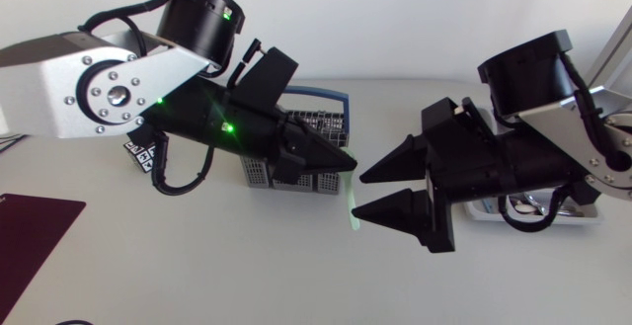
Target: Transfer all utensils from the basket to the drawer tray.
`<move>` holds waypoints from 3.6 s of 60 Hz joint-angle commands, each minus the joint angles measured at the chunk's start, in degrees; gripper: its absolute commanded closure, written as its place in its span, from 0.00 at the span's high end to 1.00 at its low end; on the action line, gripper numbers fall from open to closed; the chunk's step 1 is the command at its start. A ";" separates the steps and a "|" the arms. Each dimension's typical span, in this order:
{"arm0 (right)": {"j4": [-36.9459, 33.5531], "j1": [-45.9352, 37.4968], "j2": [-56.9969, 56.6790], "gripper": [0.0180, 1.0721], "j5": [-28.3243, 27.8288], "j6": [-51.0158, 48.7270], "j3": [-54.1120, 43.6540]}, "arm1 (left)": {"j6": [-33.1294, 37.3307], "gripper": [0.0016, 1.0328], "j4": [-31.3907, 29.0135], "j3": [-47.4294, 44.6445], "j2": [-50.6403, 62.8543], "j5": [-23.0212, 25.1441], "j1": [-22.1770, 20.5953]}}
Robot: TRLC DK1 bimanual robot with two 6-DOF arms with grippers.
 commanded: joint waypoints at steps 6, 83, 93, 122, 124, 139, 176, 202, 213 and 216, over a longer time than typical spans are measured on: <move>1.41 1.40 0.18 0.44 -0.97 2.45 0.92 | 1.45 0.06 -1.18 -0.78 -0.94 1.48 -0.95; 0.62 2.45 3.69 0.05 2.19 2.54 -1.89 | 0.93 0.79 -1.97 2.39 -0.68 -3.18 -0.68; -0.09 0.87 4.13 0.05 4.83 0.70 -2.95 | 0.84 0.85 -1.62 3.00 -0.15 -8.72 -0.33; 2.29 -27.08 2.20 0.05 23.64 -20.92 -6.81 | 1.45 0.88 1.19 2.91 1.61 -32.01 1.34; 3.69 -30.25 2.20 0.05 24.78 -23.74 -7.34 | 1.45 0.88 1.55 2.65 1.52 -32.45 1.78; 17.23 -48.00 7.30 0.05 27.15 -38.85 -10.15 | 1.63 0.89 2.51 1.77 1.52 -37.98 3.62; 45.79 -59.34 30.41 0.45 33.74 -51.33 -13.14 | 2.07 0.89 3.57 -4.56 -2.52 -41.50 9.95; 26.98 -54.42 7.91 0.95 31.19 -42.11 -13.93 | 2.95 0.89 4.27 -7.81 -4.81 -41.41 13.38; 14.50 -37.72 -2.72 0.95 33.04 -28.31 -12.53 | 3.39 0.89 5.24 -9.21 -4.81 -41.41 14.61; 12.57 -32.53 -3.25 0.95 34.18 -23.65 -11.03 | 3.47 0.89 5.41 -9.48 -4.81 -41.41 14.96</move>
